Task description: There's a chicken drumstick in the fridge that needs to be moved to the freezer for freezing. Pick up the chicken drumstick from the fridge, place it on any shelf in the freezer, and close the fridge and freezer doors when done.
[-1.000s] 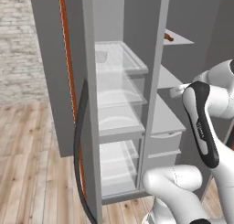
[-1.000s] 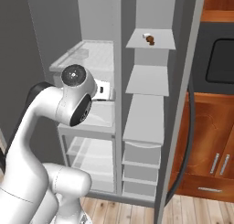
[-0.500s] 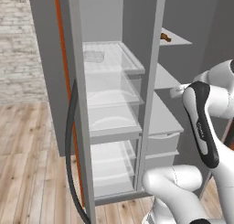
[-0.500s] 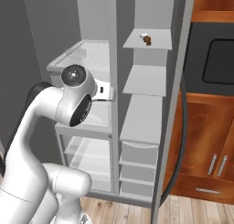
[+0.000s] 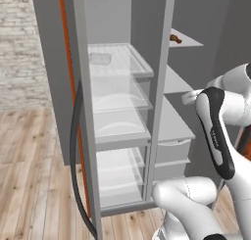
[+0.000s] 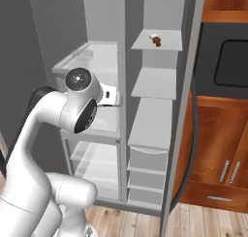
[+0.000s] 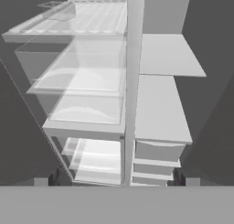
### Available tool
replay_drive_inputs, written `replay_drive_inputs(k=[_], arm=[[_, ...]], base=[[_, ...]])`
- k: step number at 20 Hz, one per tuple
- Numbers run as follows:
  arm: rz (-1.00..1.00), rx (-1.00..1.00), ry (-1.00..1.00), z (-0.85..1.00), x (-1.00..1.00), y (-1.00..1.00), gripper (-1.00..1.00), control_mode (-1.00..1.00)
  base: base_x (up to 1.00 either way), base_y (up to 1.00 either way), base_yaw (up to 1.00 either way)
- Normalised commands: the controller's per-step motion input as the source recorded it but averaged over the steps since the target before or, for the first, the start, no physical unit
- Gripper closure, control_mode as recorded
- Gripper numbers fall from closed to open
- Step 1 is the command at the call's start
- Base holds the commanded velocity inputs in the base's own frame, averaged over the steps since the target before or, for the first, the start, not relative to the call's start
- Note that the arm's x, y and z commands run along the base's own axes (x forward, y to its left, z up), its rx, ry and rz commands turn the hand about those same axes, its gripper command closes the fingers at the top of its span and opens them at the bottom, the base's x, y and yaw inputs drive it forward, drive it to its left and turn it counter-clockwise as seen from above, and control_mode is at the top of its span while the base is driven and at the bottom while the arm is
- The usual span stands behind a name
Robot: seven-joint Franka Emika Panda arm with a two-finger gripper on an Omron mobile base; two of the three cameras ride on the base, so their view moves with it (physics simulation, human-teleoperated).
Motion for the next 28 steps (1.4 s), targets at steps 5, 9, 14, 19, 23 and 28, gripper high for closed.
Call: replay_drive_inputs(k=[5,9,14,19,23,28], arm=[[0.0,0.0,0.0,0.0,0.0,0.0,-1.0,1.0],[0.0,0.0,0.0,0.0,0.0,0.0,-1.0,1.0],[0.0,0.0,-0.04,0.0,-0.17,0.07,-1.0,-1.0],[0.0,0.0,-0.11,0.0,-0.45,0.88,-1.0,-1.0],[0.0,0.0,-0.11,0.0,-0.29,1.0,-1.0,-1.0],[0.0,0.0,-0.11,0.0,-0.16,1.0,-1.0,-1.0]], base=[[-0.43,0.0,0.0],[-0.25,0.0,0.0],[-0.05,0.0,0.0],[0.0,0.0,0.0],[0.0,0.0,0.0],[0.0,0.0,0.0]])
